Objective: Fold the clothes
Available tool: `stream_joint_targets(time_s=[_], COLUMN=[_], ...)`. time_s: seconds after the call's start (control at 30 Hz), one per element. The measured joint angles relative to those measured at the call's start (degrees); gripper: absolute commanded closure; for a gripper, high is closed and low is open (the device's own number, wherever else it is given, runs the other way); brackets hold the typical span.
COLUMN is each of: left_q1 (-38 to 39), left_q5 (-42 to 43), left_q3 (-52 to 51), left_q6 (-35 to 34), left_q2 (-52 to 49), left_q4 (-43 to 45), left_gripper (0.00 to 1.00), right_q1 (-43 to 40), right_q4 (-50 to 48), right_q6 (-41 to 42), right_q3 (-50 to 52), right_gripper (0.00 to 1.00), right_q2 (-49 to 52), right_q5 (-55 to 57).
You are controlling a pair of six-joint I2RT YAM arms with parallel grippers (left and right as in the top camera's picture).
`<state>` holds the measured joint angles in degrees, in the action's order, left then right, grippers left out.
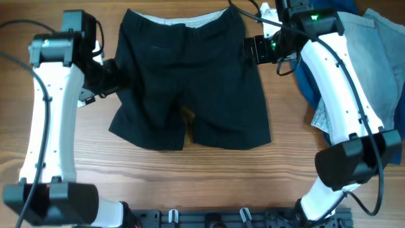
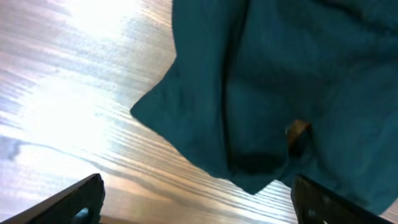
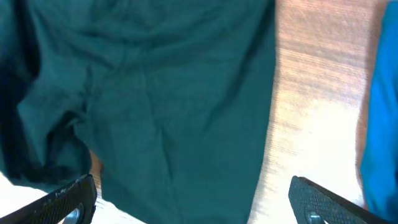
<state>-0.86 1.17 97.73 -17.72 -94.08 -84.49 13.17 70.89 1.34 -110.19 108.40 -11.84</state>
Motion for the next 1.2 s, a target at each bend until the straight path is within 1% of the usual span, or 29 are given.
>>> stream_joint_targets(time_s=[0.07, 0.2, 0.27, 0.3, 0.33, 0.47, 0.5, 0.63, 0.7, 0.73, 0.77, 0.87, 0.97, 1.1, 1.2], left_q1=[-0.2, -0.4, -0.8, -1.2, -2.1, -6.2, -7.3, -11.8, -13.2, -13.8, -13.9, -13.9, -13.9, -13.9, -13.9], left_q5=[0.0, 0.0, 0.0, 0.0, 0.0, 0.0, 0.0, 0.7, 2.3, 4.1, 4.8, 7.1, 8.3, 8.9, 9.7], left_q3=[-1.6, -9.7, -14.6, -16.2, -18.9, -22.5, -23.1, -26.6, -27.6, -28.3, -28.5, -28.6, -28.6, -28.8, -28.8], left_q6=[-1.0, -2.6, -3.3, -3.4, -3.7, -2.4, -1.6, 2.7, 5.4, 8.4, 9.4, 16.1, 22.6, 27.3, 28.7], left_q2=[1.5, 2.3, 2.3, 2.2, 2.2, 2.1, 2.1, 2.1, 2.1, 2.1, 2.1, 1.1, -2.8, -7.6, -10.5], left_q4=[-0.1, 1.2, 3.8, 4.6, 6.8, 12.8, 14.9, 24.1, 26.7, 28.5, 28.6, 28.6, 28.6, 28.3, 28.2], left_gripper=[0.17, 0.18, 0.17, 0.14, 0.14, 0.14, 0.15, 0.25, 0.27, 0.28, 0.28, 0.34, 0.36, 0.37, 0.4], right_q1=[0.0, 0.0, 0.0, 0.0, 0.0, 0.0, 0.0, 0.0, 0.0, 0.0, 0.0, 0.0, 0.0, 0.0, 0.0], right_q4=[-1.5, -3.7, -4.1, -4.1, -4.1, -4.2, -4.4, -4.9, -5.0, -5.3, -5.4, -5.4, -5.4, -5.4, -5.4], right_q6=[-0.9, -3.2, -4.5, -4.9, -5.4, -6.2, -6.2, -6.2, -6.2, -6.2, -6.2, -6.2, -6.2, -6.2, -6.2], right_q3=[0.4, 1.3, 1.3, 1.3, 1.3, 1.3, 1.3, 1.3, 1.3, 1.3, 1.3, 1.3, 1.3, 1.3, 1.3], right_gripper=[0.0, 0.0, 0.0, 0.0, 0.0, 0.0, 0.0, 0.0, 0.0, 0.0, 0.0, 0.0, 0.0, 0.0, 0.0], right_q2=[0.1, 0.2, 0.2, 0.2, 0.2, 0.2, 0.2, 0.2, 0.2, 0.2, 0.2, 0.2, 0.2, 0.2, 0.2], right_q5=[-1.0, -2.1, -2.3, -2.3, -2.3, -2.3, -2.3, -2.3, -2.3, -2.4, -2.3, -2.4, -2.3, -2.3, -2.3])
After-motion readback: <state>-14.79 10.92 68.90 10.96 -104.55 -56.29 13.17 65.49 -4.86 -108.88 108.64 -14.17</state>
